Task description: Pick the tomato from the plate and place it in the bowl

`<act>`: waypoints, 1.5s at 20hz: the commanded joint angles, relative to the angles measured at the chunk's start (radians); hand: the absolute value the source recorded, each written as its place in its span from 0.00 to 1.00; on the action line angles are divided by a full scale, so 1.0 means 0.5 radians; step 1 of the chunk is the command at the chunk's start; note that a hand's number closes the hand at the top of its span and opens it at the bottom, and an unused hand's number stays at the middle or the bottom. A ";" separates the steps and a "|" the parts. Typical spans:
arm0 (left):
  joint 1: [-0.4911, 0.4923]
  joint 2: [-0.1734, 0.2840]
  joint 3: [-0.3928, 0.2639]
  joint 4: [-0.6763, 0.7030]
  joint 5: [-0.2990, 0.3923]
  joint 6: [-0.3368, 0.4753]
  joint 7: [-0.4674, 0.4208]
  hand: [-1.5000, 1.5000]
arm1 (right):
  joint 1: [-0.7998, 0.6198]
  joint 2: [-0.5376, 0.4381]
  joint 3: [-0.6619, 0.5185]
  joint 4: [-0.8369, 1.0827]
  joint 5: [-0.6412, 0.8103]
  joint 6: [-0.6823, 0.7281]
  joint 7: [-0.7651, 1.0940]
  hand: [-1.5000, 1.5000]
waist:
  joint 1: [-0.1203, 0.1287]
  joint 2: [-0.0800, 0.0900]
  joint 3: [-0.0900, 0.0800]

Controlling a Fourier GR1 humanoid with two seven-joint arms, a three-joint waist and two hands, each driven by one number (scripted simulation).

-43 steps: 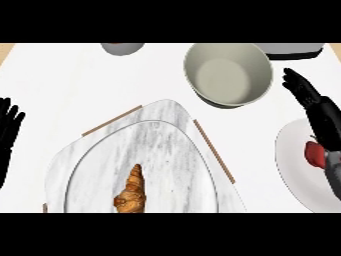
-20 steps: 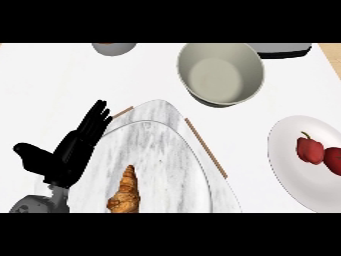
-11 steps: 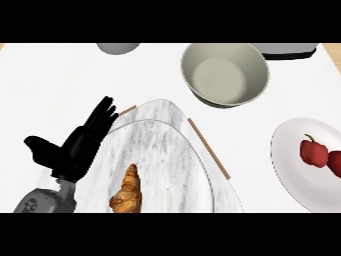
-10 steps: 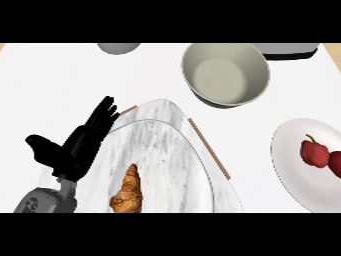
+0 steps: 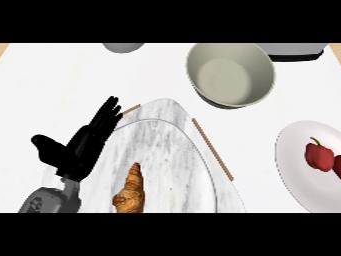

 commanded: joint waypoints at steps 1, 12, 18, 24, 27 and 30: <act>-0.072 -0.022 0.065 0.100 -0.019 -0.040 0.015 0.50 | -0.136 0.064 0.077 0.143 0.160 0.112 0.090 0.00 | -0.006 0.001 0.001; -0.126 -0.154 0.167 0.107 -0.115 -0.084 0.079 0.50 | -0.116 0.325 0.046 0.123 0.505 0.219 -0.003 0.00 | -0.022 -0.004 0.001; 0.047 -0.250 0.059 0.085 -0.254 -0.095 -0.005 0.50 | -0.223 0.396 -0.005 0.443 0.668 0.170 -0.238 0.00 | -0.014 -0.002 0.002; 0.092 -0.204 0.184 -0.059 -0.220 -0.199 0.096 0.50 | -0.287 0.600 -0.011 0.490 0.860 0.161 -0.178 0.00 | -0.011 -0.004 0.001; -0.009 -0.226 0.252 -0.031 -0.231 -0.177 0.139 0.50 | -0.206 0.691 0.002 0.545 0.981 -0.024 -0.264 0.00 | -0.016 -0.004 0.001; 0.027 -0.221 0.298 0.063 -0.236 -0.278 0.050 0.50 | -0.281 0.642 -0.125 0.605 0.975 0.068 -0.342 0.00 | -0.017 -0.003 0.001</act>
